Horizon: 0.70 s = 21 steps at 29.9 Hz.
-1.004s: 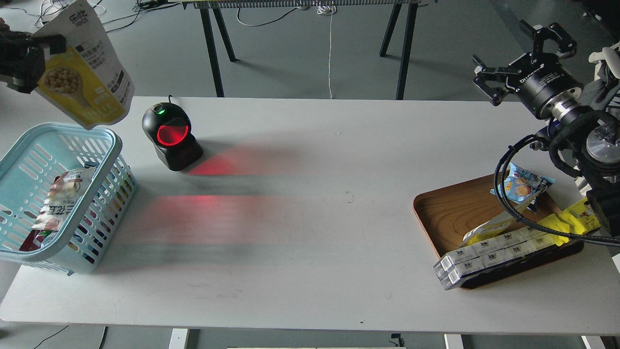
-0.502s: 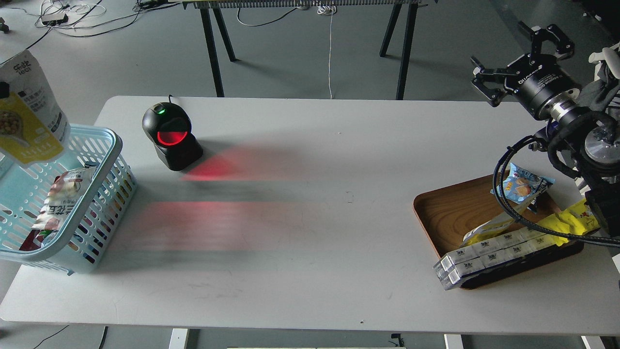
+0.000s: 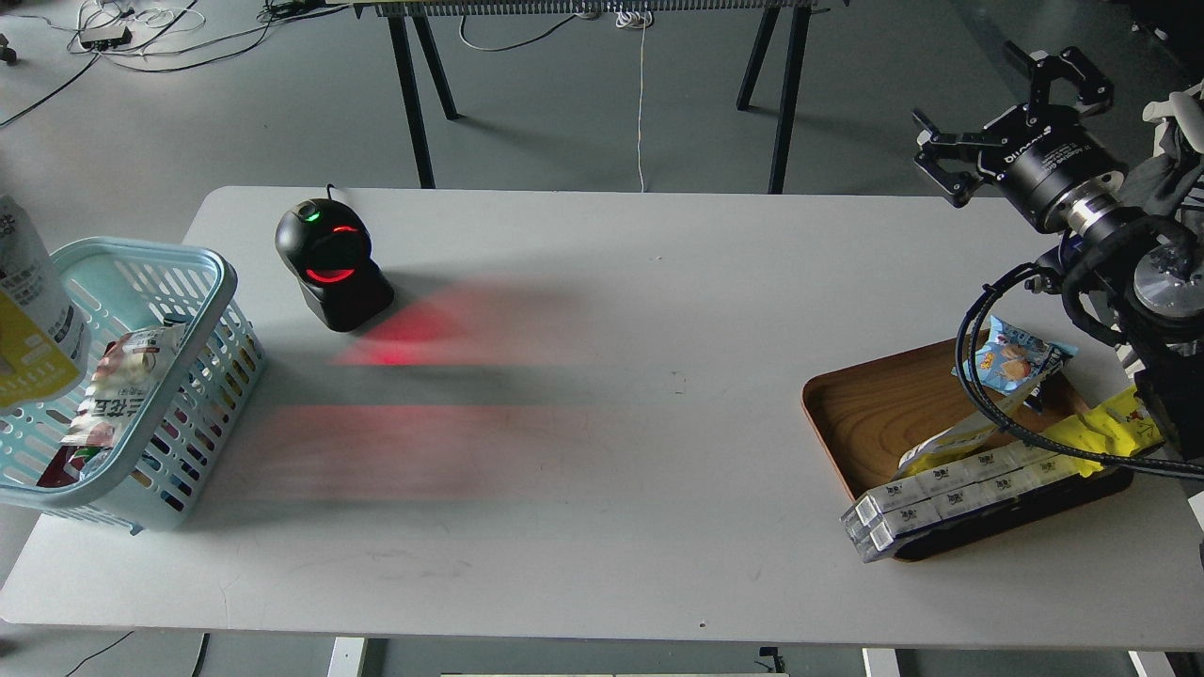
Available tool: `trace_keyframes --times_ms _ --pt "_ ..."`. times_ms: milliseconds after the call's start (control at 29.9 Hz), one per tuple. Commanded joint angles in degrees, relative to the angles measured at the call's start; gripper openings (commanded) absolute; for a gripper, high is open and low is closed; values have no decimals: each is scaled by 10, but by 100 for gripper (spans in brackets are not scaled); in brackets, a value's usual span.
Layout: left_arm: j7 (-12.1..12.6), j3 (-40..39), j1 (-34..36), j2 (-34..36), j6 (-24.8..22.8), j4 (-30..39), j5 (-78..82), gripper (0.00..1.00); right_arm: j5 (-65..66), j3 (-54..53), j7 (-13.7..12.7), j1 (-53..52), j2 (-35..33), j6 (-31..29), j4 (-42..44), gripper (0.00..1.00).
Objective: Scan snack and place in basket
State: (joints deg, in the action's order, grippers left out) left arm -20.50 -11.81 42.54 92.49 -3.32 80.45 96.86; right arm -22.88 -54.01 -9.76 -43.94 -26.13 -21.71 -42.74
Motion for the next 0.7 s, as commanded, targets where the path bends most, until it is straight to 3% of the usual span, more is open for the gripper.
trace_keyframes --times_ms 0,268,401,535,669 --pt "0 29 0 -2 18 -6 -1 1 10 0 0 0 1 0 0 96" --pt "-1 79 0 -5 55 -15 0 3 11 0 0 1 6 0 1 96" --pt "-1 91 0 -5 69 -14 0 10 11 0 0 0 6 0 1 96" --pt "-1 92 0 -4 84 -14 -1 31 11 0 0 0 7 0 1 96" --pt "0 89 1 -1 111 -14 0 73 11 0 0 0 7 0 1 96"
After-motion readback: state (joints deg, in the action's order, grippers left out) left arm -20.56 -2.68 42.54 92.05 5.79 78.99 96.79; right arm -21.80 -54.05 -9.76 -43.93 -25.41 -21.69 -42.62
